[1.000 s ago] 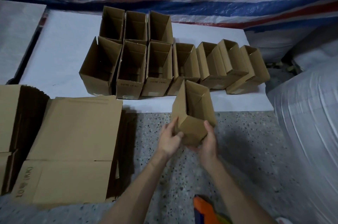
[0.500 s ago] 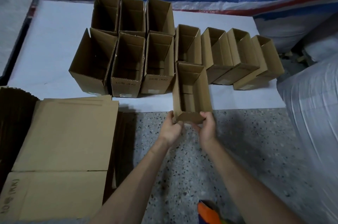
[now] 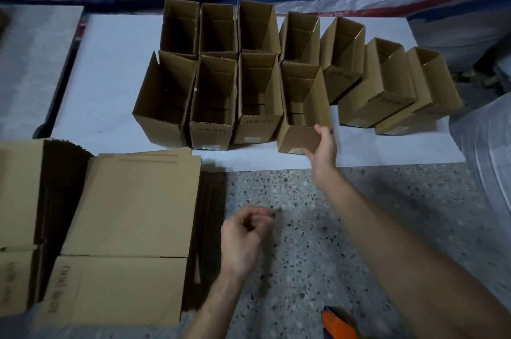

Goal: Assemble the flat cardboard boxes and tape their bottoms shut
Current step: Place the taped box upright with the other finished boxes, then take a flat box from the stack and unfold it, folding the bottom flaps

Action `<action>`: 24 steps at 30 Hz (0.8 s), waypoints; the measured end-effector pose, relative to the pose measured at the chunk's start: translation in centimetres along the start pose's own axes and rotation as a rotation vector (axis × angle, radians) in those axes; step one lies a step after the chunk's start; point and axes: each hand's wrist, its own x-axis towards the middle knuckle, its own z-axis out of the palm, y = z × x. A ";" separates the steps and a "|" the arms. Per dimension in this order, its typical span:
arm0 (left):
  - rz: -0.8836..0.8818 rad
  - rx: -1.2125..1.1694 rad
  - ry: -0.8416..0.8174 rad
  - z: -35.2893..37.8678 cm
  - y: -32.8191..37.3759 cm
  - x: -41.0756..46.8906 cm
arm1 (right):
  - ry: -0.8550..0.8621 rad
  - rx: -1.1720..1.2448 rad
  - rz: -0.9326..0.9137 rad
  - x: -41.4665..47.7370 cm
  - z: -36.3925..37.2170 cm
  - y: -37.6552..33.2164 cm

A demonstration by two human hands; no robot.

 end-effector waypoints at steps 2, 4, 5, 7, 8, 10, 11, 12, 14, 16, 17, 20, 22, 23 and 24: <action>0.001 -0.006 0.022 -1.2 -0.2 -0.7 | 0.009 -0.050 0.016 0.3 0.3 -0.5; 0.002 0.006 0.041 -2.3 -0.3 -1.4 | 0.057 -0.118 0.025 0.1 0.3 -0.7; 0.006 0.007 0.053 -2.8 -0.3 -1.8 | 0.082 -0.155 0.012 -0.4 0.2 -0.7; 0.011 -0.004 0.102 -3.8 -0.5 -2.7 | 0.127 -0.236 -0.037 -2.4 -0.1 0.0; 0.012 -0.006 0.130 -4.3 -0.5 -3.1 | 0.146 -0.261 -0.070 -3.8 -0.3 0.5; 0.014 -0.014 0.163 -5.2 -0.3 -4.1 | 0.152 -0.275 -0.137 -7.2 -0.7 1.9; 0.035 -0.005 0.176 -5.7 -0.2 -4.6 | 0.124 -0.283 -0.162 -9.0 -0.8 2.8; 0.082 0.021 0.193 -6.4 -0.1 -5.1 | 0.074 -0.284 -0.176 -10.9 -1.0 3.6; 0.223 0.151 0.228 -8.2 0.0 -6.2 | -0.057 -0.260 -0.164 -14.4 -1.5 5.2; 0.315 0.459 0.254 -10.2 -0.6 -7.1 | -0.165 -0.260 -0.158 -17.5 -2.3 6.6; 0.298 0.684 0.266 -11.2 -1.3 -7.6 | -0.206 -0.271 -0.161 -18.8 -2.8 7.3; 0.061 1.119 0.147 -13.4 -4.1 -9.4 | -0.284 -0.307 -0.167 -21.8 -4.5 9.0; 0.042 1.154 0.120 -14.0 -5.9 -10.6 | -0.294 -0.324 -0.151 -23.3 -5.7 9.8; 0.076 1.150 0.129 -14.2 -6.3 -11.1 | -0.291 -0.320 -0.141 -24.0 -6.4 10.1; 0.104 1.143 0.129 -14.5 -6.4 -11.5 | -0.287 -0.313 -0.133 -24.6 -7.1 10.3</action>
